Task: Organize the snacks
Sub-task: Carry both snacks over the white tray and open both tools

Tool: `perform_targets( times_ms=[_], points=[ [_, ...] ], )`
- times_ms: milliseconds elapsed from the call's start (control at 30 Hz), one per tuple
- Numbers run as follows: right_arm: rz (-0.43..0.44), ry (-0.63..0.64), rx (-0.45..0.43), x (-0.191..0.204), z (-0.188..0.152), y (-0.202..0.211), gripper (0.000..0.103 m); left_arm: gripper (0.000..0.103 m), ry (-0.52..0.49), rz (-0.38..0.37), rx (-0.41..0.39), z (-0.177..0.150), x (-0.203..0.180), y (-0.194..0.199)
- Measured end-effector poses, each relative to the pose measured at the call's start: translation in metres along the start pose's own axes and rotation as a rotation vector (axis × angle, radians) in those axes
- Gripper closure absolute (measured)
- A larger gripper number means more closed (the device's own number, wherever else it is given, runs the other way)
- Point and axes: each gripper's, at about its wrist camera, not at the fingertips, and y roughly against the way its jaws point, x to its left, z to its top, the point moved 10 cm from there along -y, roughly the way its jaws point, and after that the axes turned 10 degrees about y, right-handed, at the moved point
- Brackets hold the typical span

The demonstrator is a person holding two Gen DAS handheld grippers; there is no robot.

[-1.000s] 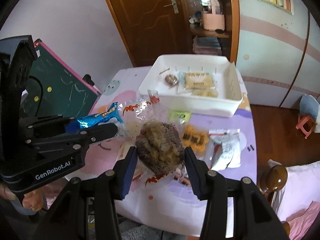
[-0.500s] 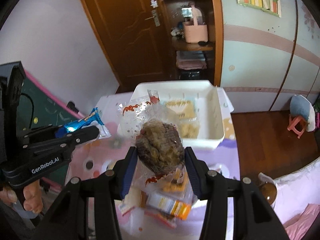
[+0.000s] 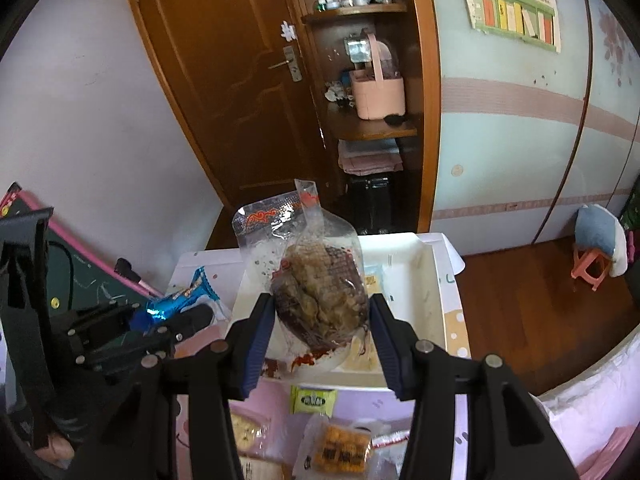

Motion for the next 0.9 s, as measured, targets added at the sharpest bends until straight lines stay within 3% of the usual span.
perform_targets(
  times_ms=[433, 833, 900],
  points=[
    [-0.032, -0.049, 0.117, -0.016, -0.001, -0.072, 0.054, 0.082, 0.000, 0.022, 0.070, 0.015, 0.010, -0.070],
    [-0.057, -0.060, 0.176, -0.023, -0.003, -0.111, 0.054, 0.081, -0.003, 0.039, 0.118, 0.008, 0.013, -0.101],
    [-0.054, -0.055, 0.171, -0.022, -0.002, -0.113, 0.054, 0.077, -0.005, 0.049, 0.118, 0.007, 0.015, -0.105]
  ],
)
